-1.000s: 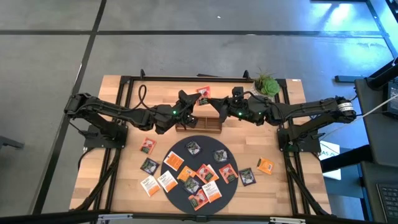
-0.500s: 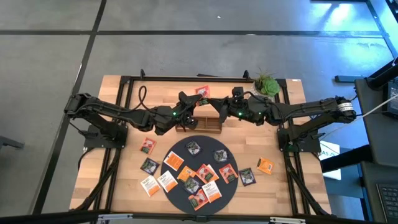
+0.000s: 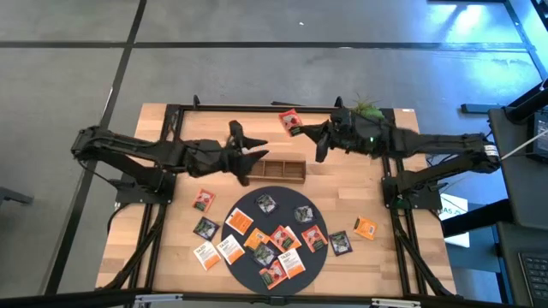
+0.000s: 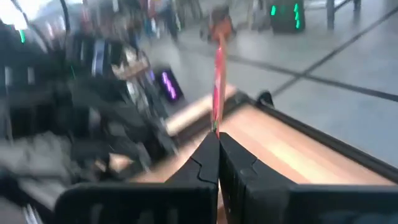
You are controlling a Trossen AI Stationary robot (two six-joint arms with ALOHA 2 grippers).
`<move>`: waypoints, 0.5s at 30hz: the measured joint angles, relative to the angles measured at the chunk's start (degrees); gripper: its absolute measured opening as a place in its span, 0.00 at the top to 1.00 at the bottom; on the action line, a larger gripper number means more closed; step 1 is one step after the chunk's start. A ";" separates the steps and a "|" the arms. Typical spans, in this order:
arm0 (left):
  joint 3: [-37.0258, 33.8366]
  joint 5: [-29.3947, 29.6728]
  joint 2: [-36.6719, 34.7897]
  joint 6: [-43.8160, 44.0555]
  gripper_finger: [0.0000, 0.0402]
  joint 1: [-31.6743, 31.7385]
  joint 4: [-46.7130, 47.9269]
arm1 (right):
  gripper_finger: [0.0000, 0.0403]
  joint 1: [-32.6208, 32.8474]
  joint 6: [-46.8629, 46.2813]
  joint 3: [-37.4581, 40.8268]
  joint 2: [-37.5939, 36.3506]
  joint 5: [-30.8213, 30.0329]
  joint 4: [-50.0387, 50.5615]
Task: Pick & Place Tea
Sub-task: Put the orange tea bag into the right of the wooden organizer
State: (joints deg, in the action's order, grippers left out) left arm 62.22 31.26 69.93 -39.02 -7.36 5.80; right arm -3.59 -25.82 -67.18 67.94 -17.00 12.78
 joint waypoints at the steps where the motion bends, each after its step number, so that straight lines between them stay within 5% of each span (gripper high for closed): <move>1: 0.00 -1.92 -0.60 4.23 0.69 0.45 1.00 | 0.99 -0.82 1.02 -2.49 0.52 1.31 4.53; 9: 0.00 -14.91 -0.46 28.55 0.69 4.09 3.48 | 0.99 -3.53 12.98 -20.24 9.91 6.70 36.83; 15: 0.00 -18.36 3.38 41.09 0.69 6.05 3.50 | 0.99 -2.09 18.87 -24.28 18.56 11.20 45.79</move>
State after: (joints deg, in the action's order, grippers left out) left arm 62.22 12.89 73.30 2.07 -1.32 9.30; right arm -5.67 -6.96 -91.46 86.50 -5.80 58.57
